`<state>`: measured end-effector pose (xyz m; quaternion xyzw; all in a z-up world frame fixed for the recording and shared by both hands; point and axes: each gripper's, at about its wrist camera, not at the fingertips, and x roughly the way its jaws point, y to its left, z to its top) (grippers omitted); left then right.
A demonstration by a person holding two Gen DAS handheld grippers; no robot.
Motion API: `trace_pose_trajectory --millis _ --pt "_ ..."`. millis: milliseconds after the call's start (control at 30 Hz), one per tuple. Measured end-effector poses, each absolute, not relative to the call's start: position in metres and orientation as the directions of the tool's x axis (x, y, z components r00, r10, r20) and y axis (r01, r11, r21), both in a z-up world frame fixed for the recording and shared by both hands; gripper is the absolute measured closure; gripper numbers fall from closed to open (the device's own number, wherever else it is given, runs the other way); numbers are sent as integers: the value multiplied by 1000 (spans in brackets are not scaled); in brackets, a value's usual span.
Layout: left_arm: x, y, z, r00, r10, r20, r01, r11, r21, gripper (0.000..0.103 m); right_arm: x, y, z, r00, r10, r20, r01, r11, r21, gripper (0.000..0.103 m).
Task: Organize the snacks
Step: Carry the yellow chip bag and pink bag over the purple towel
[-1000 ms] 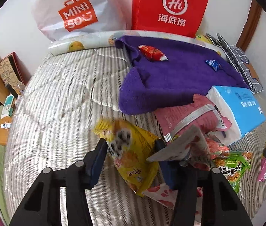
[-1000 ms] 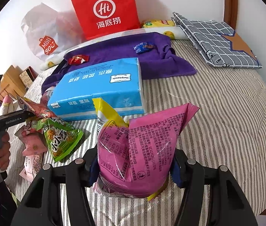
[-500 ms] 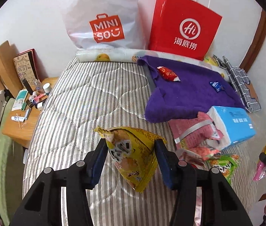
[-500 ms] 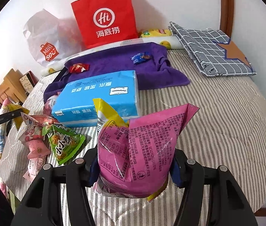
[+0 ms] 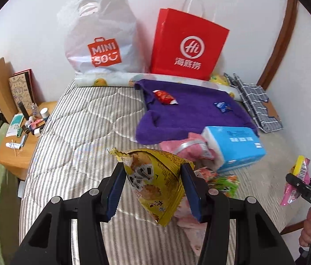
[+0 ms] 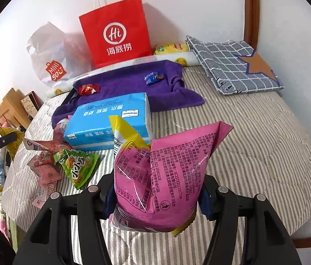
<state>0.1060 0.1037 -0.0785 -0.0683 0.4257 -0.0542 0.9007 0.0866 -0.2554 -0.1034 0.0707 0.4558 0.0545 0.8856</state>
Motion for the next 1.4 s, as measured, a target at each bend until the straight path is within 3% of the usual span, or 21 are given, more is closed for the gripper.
trace_pose_trajectory --millis 267,900,1400 --pt "94 92 -60 657 -169 -735 60 983 -172 53 81 -256 -93 599 180 -781 -51 981 187 44" --pt "114 9 -51 613 -340 -713 252 940 -232 53 103 -243 -66 638 197 -744 -114 980 161 44" --pt "158 -1 -47 604 -354 -714 251 935 -251 53 153 -235 -54 658 217 -721 -144 976 163 44"
